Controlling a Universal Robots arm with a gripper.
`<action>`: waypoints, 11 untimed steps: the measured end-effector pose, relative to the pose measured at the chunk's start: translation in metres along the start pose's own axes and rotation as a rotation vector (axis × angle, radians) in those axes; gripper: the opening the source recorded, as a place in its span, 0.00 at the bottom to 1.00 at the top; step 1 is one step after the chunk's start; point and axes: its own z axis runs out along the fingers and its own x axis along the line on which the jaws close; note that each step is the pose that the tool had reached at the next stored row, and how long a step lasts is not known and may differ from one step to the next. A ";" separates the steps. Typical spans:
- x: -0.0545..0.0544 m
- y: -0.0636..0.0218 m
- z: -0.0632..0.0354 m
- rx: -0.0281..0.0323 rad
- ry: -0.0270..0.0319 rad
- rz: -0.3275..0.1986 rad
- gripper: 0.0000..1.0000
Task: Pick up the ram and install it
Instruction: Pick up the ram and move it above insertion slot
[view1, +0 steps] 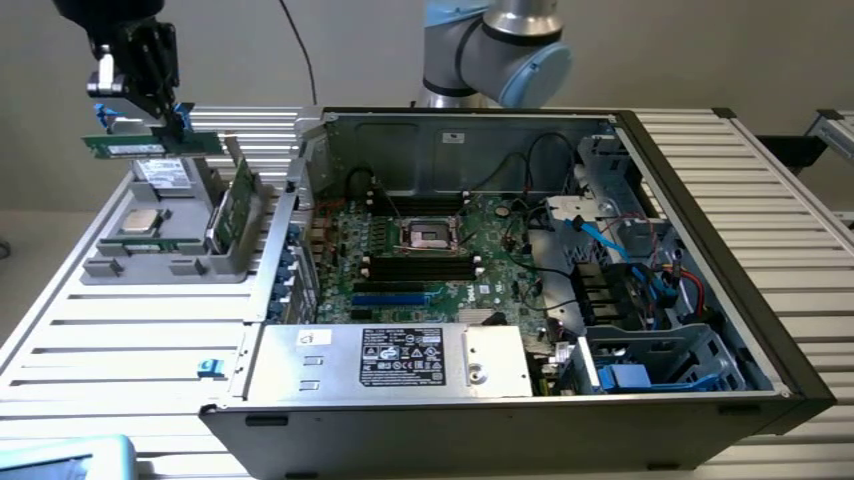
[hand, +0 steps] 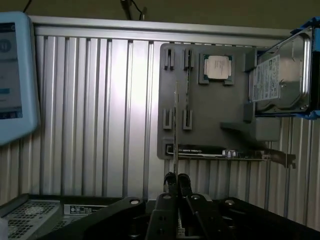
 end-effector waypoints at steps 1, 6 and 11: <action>0.000 -0.0045 -0.0019 -0.0001 -0.0004 0.000 0.13; 0.002 -0.0267 -0.0098 0.0000 -0.0022 0.000 0.13; 0.003 -0.0491 -0.0172 0.0000 -0.0041 0.000 0.13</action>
